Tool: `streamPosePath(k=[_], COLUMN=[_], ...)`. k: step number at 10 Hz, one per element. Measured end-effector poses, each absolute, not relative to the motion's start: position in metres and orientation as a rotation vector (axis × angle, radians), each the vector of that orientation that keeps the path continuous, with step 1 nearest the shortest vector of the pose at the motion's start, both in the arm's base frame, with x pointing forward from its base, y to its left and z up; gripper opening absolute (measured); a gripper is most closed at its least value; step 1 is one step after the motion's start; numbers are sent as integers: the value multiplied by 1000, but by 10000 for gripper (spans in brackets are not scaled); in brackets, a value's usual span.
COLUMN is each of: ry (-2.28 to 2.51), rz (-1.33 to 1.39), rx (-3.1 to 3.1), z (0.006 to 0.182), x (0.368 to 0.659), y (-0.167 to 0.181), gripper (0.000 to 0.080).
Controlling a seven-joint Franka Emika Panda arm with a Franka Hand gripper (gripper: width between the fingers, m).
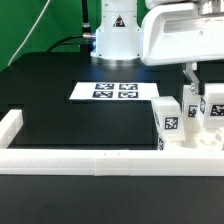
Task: Assemble stool
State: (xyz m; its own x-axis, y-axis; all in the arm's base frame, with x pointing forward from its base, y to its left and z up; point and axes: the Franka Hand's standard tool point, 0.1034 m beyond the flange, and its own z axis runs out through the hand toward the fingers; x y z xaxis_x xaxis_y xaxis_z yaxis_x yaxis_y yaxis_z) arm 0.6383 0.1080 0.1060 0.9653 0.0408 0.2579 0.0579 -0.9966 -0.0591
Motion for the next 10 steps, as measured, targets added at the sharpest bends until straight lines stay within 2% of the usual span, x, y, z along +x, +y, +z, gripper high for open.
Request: streamPosePath(k=[10], ry=[-76], rz=[-412], rx=[-3050], z=[97], x=[639], y=[107], gripper=[338])
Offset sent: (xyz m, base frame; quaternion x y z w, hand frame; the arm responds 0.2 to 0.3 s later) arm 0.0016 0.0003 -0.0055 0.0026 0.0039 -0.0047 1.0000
